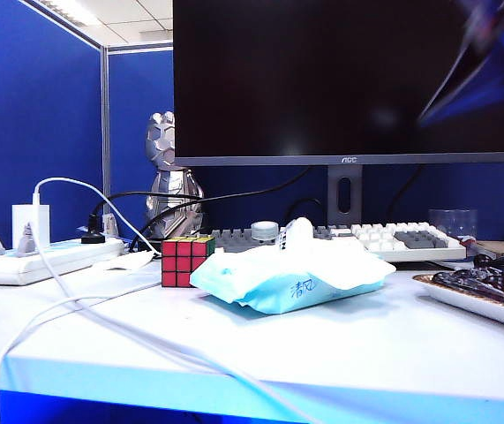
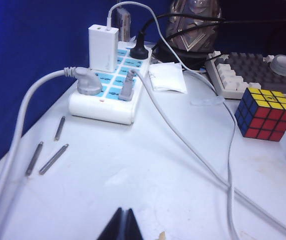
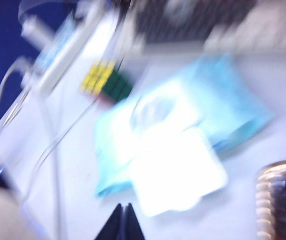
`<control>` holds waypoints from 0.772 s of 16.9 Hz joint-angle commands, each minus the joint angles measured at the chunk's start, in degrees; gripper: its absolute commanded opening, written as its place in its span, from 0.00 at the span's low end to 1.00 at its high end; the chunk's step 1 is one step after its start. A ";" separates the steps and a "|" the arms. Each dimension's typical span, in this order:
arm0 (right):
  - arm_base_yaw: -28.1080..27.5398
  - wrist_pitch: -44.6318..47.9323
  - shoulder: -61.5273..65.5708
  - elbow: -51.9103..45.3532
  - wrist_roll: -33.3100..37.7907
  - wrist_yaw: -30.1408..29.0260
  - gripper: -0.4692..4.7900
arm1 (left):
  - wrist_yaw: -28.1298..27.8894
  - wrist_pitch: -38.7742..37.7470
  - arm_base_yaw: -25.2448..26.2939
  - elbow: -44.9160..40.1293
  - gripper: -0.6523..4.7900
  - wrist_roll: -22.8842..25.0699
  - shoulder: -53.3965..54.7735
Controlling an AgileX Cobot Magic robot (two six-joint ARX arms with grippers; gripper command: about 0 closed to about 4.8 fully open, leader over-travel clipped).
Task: Pull out a wet wipe from the sky blue wet wipes packet and place it on the table.
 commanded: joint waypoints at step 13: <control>9.42 -0.74 36.04 22.84 -27.06 7.67 0.45 | 0.00 -0.28 0.04 -0.11 0.12 -0.11 -0.20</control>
